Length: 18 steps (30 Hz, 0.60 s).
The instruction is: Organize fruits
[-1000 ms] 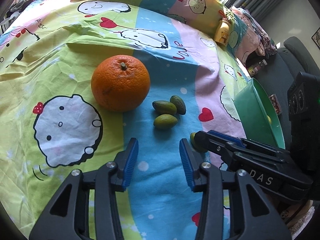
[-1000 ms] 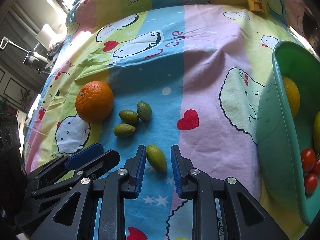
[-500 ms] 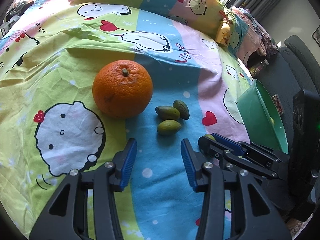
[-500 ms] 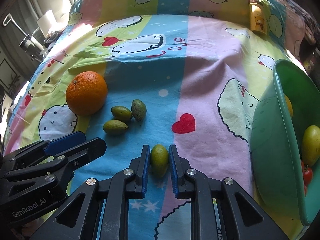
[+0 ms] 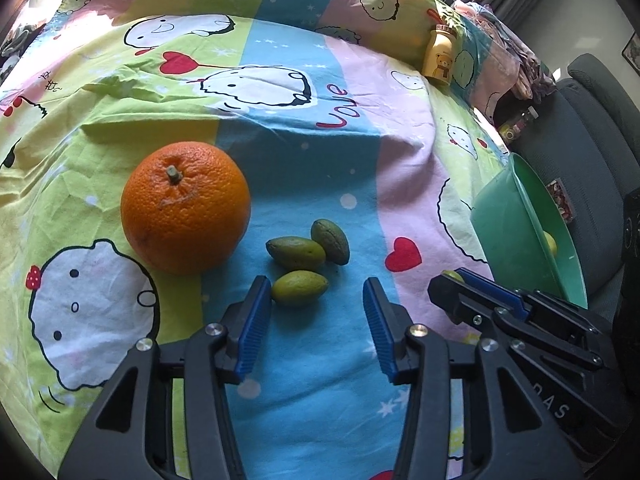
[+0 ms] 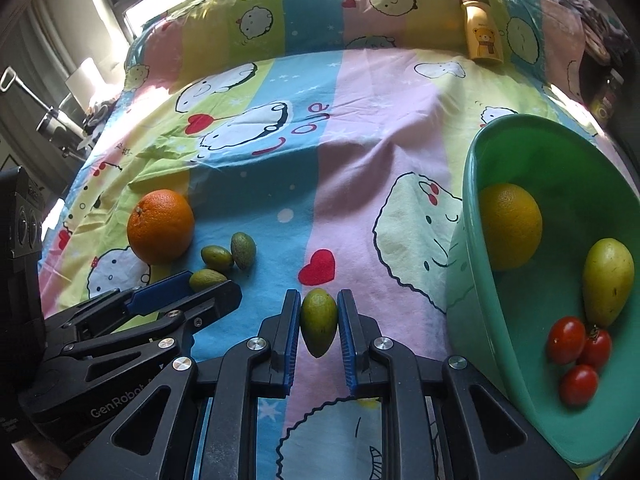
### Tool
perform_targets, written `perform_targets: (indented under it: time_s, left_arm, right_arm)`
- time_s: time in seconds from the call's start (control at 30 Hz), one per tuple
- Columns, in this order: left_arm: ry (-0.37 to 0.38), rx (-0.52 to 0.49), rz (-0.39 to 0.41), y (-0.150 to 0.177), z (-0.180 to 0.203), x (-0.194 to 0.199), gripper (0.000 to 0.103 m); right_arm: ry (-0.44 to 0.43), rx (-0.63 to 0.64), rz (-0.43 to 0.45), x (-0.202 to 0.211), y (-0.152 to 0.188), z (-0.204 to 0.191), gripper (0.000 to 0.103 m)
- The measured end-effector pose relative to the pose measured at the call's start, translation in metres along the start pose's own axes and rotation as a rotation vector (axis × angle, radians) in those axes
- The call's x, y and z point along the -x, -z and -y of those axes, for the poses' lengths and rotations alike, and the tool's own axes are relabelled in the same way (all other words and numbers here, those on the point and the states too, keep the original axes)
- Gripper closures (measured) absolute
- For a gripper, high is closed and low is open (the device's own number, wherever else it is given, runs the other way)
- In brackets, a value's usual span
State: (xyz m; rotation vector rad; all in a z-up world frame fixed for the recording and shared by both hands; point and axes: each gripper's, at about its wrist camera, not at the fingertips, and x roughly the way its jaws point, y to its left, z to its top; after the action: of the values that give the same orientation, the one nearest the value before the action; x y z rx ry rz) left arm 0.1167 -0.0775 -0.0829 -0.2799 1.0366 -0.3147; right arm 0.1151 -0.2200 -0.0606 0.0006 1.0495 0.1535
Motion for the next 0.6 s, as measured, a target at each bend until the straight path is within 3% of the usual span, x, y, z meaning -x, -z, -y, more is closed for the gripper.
perform_targets:
  time_s: [0.1, 0.4, 0.6]
  left_arm:
    - [-0.021, 0.023, 0.007, -0.001, -0.003, -0.001, 0.077]
    - [-0.010, 0.030, 0.006, 0.002, -0.003, 0.003, 0.080]
    - [0.017, -0.006, 0.052, 0.006, 0.011, 0.019, 0.082]
  right_arm:
    - [-0.004, -0.002, 0.007, 0.002, 0.000, 0.000, 0.083]
    - [-0.014, -0.022, 0.008, 0.002, 0.002, 0.003, 0.083]
    - [-0.028, -0.027, 0.027, 0.011, 0.002, 0.005, 0.083]
